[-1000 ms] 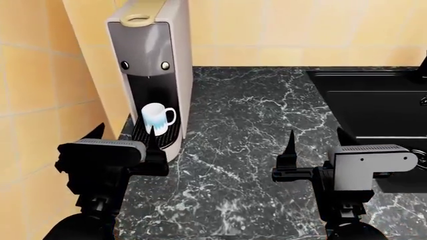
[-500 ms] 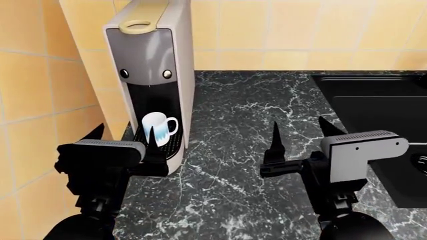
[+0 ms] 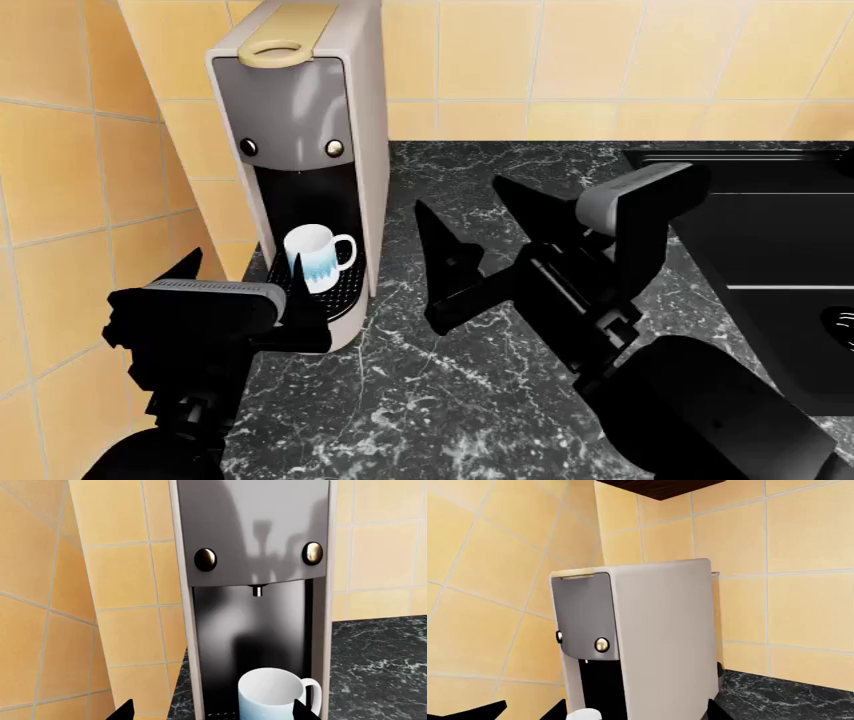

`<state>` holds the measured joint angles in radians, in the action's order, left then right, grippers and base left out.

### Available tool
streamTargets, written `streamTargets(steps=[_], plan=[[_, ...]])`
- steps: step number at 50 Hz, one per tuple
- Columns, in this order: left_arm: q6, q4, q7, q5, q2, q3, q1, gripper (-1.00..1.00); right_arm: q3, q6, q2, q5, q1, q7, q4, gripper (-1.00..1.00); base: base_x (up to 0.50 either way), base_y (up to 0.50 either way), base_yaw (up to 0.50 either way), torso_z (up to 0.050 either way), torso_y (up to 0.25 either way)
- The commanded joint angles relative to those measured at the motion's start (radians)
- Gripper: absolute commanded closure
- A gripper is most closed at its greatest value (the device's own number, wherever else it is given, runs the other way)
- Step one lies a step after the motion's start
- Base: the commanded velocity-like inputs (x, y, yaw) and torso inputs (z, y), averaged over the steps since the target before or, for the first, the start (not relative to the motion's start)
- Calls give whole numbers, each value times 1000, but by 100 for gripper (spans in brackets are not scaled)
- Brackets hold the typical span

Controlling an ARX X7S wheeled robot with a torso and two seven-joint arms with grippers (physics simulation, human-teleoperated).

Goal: Press the button on the coffee machine to serve coffee.

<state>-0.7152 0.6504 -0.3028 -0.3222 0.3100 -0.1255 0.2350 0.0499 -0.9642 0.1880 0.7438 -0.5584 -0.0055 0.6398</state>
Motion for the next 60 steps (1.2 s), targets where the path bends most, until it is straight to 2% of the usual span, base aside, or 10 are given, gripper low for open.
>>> streamTargets(steps=[1, 8, 35, 36, 47, 60], plan=[[8, -10, -2, 0, 5, -4, 0, -100, -92, -92, -89, 214, -119, 22, -78, -100, 0, 0, 0, 0, 0], [9, -11, -4, 0, 7, -7, 0, -100, -130, -119, -122, 287, -183, 52, -188, -100, 0, 0, 0, 0, 0], [17, -17, -11, -10, 14, -6, -2, -100, 55, -28, -131, 187, -259, -1, -404, -100, 0, 0, 0, 0, 0], [17, -16, -11, -11, 14, -5, -2, -100, 59, -18, -133, 181, -261, -1, -405, 100, 0, 0, 0, 0, 0], [28, -28, -16, -8, 15, -11, -4, -100, 120, 24, -125, 153, -261, -7, -414, 100, 0, 0, 0, 0, 0], [38, -35, -13, -13, 21, -12, -11, -100, 276, 114, -85, -10, -325, -26, -455, 100, 0, 0, 0, 0, 0]])
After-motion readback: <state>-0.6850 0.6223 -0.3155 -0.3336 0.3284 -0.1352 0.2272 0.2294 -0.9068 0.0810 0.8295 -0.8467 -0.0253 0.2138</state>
